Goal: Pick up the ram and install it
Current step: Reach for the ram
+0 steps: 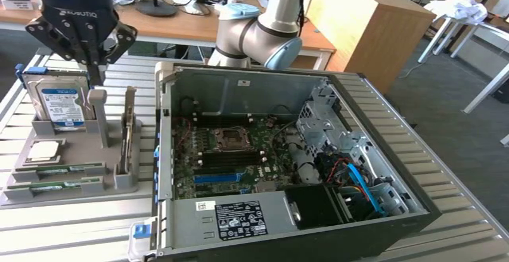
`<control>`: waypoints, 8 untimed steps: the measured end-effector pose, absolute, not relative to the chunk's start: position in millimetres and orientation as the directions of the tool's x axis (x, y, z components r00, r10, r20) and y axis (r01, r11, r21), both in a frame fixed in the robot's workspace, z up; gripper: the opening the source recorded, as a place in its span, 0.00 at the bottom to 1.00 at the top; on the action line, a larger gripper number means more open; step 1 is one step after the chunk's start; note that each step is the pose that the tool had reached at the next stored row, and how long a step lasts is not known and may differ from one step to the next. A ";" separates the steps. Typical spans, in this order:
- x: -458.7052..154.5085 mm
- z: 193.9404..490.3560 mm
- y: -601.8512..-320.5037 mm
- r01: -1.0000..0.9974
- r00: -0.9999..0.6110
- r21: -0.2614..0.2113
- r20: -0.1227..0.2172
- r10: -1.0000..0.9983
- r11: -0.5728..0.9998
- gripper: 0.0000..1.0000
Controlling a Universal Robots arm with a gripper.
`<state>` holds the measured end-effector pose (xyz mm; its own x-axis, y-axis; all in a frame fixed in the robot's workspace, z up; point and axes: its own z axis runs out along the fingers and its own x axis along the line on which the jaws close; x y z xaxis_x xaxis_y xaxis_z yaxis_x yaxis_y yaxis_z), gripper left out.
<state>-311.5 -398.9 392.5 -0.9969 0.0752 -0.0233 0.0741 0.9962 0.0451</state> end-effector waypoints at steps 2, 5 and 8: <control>-315.2 392.5 -398.9 0.074 -0.997 0.045 -0.023 0.075 0.996 0.10; -320.8 392.5 -398.9 0.074 -0.997 0.045 -0.023 0.075 0.996 0.10; -326.6 392.5 -398.8 0.074 -0.997 0.045 -0.023 0.075 0.996 0.10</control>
